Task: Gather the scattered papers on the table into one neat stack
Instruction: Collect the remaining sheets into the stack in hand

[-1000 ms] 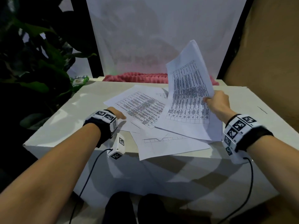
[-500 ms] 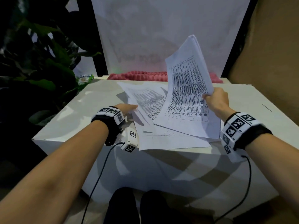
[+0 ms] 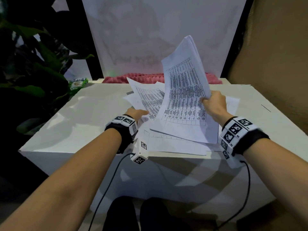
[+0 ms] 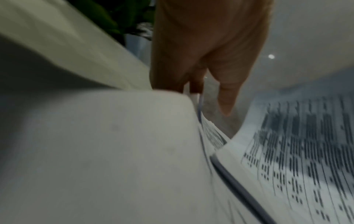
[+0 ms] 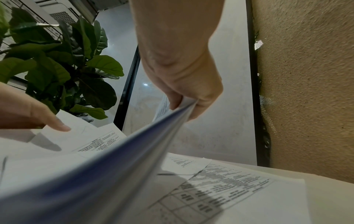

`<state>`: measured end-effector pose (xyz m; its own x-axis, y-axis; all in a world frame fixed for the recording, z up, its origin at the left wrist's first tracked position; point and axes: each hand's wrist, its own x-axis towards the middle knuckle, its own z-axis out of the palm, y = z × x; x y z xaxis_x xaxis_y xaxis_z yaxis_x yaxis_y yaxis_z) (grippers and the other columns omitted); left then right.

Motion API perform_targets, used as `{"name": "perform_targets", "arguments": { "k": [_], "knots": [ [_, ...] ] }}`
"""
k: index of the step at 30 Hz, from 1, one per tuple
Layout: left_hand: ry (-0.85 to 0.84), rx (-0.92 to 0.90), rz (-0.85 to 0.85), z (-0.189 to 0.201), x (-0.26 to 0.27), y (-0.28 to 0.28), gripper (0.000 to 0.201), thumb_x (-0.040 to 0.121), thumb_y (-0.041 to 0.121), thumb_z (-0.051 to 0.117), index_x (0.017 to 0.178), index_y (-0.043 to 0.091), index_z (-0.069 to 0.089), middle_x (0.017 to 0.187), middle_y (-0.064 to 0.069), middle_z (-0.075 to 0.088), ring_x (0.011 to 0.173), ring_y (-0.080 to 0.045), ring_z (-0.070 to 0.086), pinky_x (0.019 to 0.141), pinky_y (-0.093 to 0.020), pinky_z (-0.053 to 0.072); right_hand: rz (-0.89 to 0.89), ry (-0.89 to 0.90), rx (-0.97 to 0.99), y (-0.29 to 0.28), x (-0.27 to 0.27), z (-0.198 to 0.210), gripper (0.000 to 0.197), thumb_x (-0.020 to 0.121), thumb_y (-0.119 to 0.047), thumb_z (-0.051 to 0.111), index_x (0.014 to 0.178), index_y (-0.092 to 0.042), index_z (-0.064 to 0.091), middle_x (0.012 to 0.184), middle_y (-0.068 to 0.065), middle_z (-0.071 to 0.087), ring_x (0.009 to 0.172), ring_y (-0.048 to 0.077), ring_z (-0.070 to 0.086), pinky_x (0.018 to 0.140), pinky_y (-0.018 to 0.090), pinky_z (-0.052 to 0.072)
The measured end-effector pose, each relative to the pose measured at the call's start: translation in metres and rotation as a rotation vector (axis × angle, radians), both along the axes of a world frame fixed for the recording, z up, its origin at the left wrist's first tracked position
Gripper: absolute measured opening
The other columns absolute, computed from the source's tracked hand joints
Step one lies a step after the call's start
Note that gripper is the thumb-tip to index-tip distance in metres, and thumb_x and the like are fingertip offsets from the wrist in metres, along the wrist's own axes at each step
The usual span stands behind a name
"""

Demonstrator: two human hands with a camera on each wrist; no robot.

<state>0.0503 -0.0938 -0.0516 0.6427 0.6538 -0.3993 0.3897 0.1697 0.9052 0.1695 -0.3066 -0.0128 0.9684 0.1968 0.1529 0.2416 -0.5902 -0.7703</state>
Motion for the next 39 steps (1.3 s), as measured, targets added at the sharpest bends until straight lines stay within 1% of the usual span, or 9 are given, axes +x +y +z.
{"name": "perform_targets", "arguments": {
  "k": [3,5,8,13,16,23,27,31,39],
  "knots": [
    [0.062,0.129,0.014,-0.001,0.012,-0.008,0.051,0.084,0.02,0.069,0.126,-0.003,0.05,0.124,-0.018,0.057,0.112,-0.034,0.057,0.084,-0.032,0.053,0.011,-0.003,0.009,0.0,-0.001,0.0,0.026,0.093,-0.012,0.053,0.115,0.002,0.059,0.089,0.01,0.053,0.054,0.012,0.044,0.044,0.02,0.03],
    [0.158,0.259,-0.013,-0.002,0.016,-0.01,0.037,0.081,0.03,0.071,0.099,0.001,0.06,0.097,-0.018,0.063,0.095,-0.029,0.061,0.079,-0.033,0.048,0.025,-0.005,0.011,-0.001,-0.001,0.0,0.027,0.094,-0.013,0.051,0.115,0.003,0.058,0.088,0.009,0.052,0.052,0.008,0.041,0.043,0.018,0.029],
    [0.227,0.355,-0.031,-0.01,0.022,-0.001,0.044,0.076,0.025,0.075,0.104,-0.005,0.061,0.107,-0.018,0.067,0.096,-0.032,0.066,0.086,-0.036,0.054,0.026,0.007,0.004,-0.001,0.0,0.003,0.026,0.094,-0.013,0.051,0.112,0.003,0.058,0.08,0.006,0.052,0.051,0.009,0.042,0.042,0.019,0.029],
    [0.107,0.434,0.085,0.001,0.012,0.015,0.032,0.08,0.015,0.071,0.095,-0.011,0.059,0.096,-0.026,0.064,0.091,-0.034,0.064,0.066,-0.03,0.044,-0.007,-0.026,0.007,-0.007,0.007,0.016,0.027,0.091,-0.013,0.056,0.114,0.001,0.06,0.091,0.009,0.053,0.074,0.025,0.053,0.063,0.028,0.045],
    [0.045,0.464,0.11,-0.002,0.003,0.032,0.026,0.081,0.017,0.065,0.078,0.006,0.041,0.068,-0.01,0.043,0.066,-0.022,0.045,0.051,-0.027,0.035,-0.029,-0.04,-0.003,-0.011,0.014,0.019,0.029,0.091,-0.016,0.056,0.116,-0.001,0.059,0.094,0.011,0.054,0.078,0.025,0.052,0.069,0.029,0.046],
    [0.013,0.526,0.065,0.003,-0.014,0.039,0.044,0.085,0.019,0.066,0.115,-0.006,0.046,0.119,-0.028,0.055,0.095,-0.033,0.058,0.075,-0.037,0.048,-0.012,-0.019,-0.103,-0.014,0.012,0.012,0.026,0.092,-0.01,0.053,0.115,0.001,0.06,0.09,0.014,0.054,0.08,0.027,0.053,0.07,0.033,0.047],
    [-0.003,0.447,0.104,0.015,-0.025,0.05,0.048,0.089,0.019,0.063,0.121,-0.008,0.039,0.074,-0.012,0.047,0.054,-0.019,0.04,0.045,-0.027,0.034,-0.017,-0.026,-0.156,-0.014,0.008,0.016,0.029,0.093,-0.007,0.049,0.121,0.0,0.056,0.091,0.013,0.05,0.079,0.027,0.051,0.068,0.027,0.04],
    [0.077,0.527,-0.009,0.017,-0.037,0.06,0.037,0.09,0.016,0.06,0.113,-0.01,0.047,0.076,-0.024,0.054,0.042,-0.021,0.036,0.032,-0.021,0.03,-0.02,-0.035,-0.197,-0.012,0.006,0.019,0.029,0.092,-0.007,0.048,0.118,0.001,0.056,0.091,0.015,0.051,0.081,0.029,0.051,0.068,0.031,0.042],
    [-0.03,0.555,0.144,0.03,-0.066,0.078,0.043,0.089,0.017,0.061,0.121,-0.006,0.045,0.108,-0.02,0.056,0.093,-0.027,0.055,0.078,-0.031,0.042,-0.016,-0.022,-0.229,-0.017,0.002,0.022,0.033,0.089,-0.004,0.043,0.12,-0.005,0.055,0.093,0.015,0.052,0.084,0.031,0.051,0.071,0.034,0.043]
  ]
}}
